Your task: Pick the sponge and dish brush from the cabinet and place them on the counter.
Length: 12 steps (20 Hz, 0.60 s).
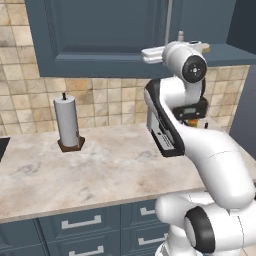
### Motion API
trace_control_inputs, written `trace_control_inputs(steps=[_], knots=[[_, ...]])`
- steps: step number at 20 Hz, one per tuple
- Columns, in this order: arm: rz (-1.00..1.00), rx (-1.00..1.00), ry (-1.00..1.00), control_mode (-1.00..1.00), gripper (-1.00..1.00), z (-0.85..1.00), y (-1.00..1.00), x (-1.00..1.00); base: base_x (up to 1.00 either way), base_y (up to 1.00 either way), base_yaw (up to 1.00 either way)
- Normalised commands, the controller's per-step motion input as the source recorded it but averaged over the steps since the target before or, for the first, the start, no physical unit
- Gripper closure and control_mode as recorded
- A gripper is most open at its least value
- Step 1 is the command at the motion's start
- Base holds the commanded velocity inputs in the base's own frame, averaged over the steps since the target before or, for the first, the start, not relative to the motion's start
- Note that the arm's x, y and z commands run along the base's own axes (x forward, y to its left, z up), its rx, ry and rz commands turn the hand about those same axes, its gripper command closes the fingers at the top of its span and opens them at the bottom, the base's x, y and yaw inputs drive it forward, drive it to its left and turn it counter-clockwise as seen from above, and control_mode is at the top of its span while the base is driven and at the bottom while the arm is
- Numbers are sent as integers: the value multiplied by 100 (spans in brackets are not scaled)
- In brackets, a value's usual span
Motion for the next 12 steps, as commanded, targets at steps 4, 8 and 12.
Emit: trace_control_inputs(steps=[4, 8, 12], knots=[[0, 0, 0, -100, 100, 0, 0, -66, 0, 0, 0], [0, 0, 0, -100, 100, 0, 0, -69, 0, 0, 0], [0, 0, 1, -100, 100, 0, 1, -71, 0, 0, 0]])
